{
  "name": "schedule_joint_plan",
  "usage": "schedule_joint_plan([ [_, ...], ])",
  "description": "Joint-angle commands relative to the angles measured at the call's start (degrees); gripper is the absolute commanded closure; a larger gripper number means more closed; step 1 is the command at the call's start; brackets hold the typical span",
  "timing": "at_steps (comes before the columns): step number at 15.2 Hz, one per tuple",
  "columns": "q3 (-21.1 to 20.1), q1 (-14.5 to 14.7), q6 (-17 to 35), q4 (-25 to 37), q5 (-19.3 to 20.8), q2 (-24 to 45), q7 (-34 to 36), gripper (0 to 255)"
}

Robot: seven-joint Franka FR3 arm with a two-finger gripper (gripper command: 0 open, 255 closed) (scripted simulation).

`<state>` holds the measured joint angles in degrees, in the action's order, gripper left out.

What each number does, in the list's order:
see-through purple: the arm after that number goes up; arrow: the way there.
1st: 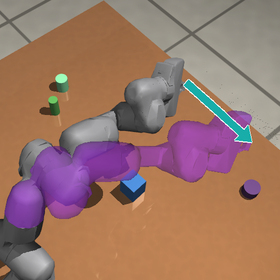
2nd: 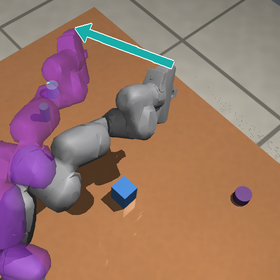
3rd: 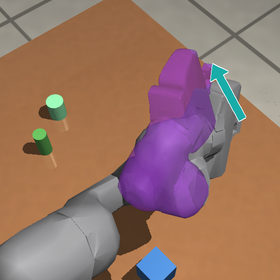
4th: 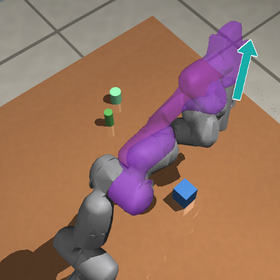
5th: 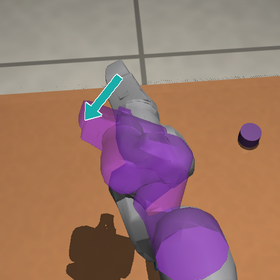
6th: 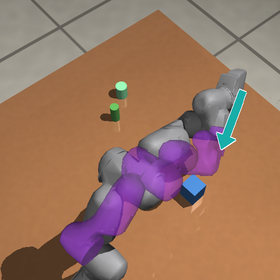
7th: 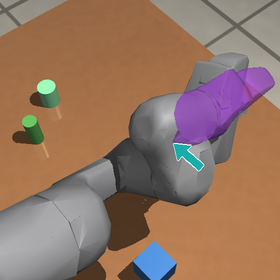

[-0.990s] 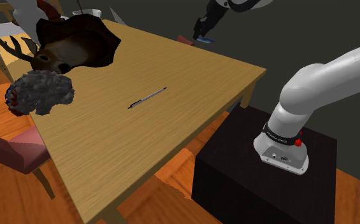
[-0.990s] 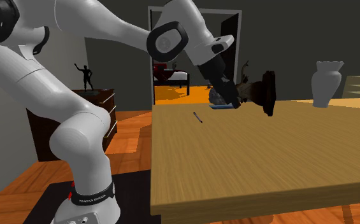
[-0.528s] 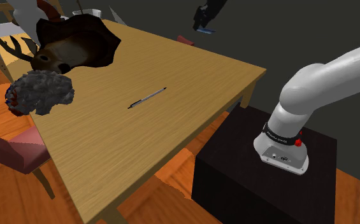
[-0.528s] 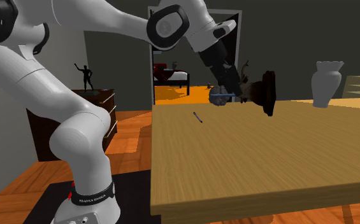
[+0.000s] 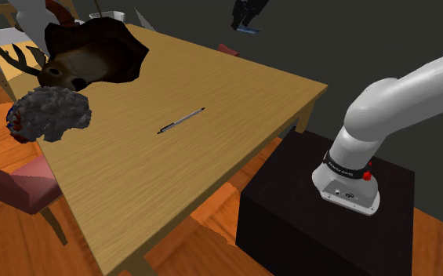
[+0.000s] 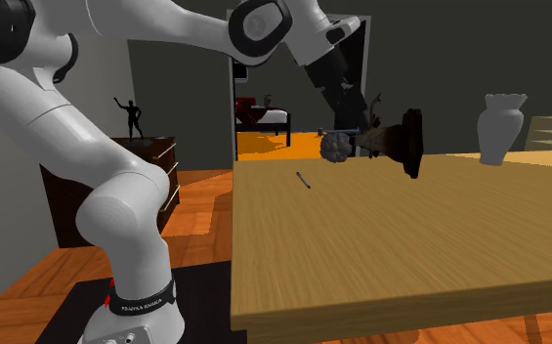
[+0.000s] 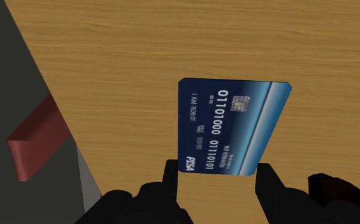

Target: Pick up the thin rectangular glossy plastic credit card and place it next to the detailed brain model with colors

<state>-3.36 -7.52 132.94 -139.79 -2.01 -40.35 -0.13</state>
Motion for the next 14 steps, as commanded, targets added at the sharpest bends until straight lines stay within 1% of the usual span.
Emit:
schedule_joint_plan([
  [1, -2.8, 0.3, 0.4, 1.2, -0.1, 1.5, 3.0, 255],
  [8, -12.9, 0.0, 1.2, 7.3, 1.1, 8.3, 13.6, 255],
  [14, -21.9, -1.8, 0.7, 15.1, 4.7, 15.9, 23.4, 255],
])
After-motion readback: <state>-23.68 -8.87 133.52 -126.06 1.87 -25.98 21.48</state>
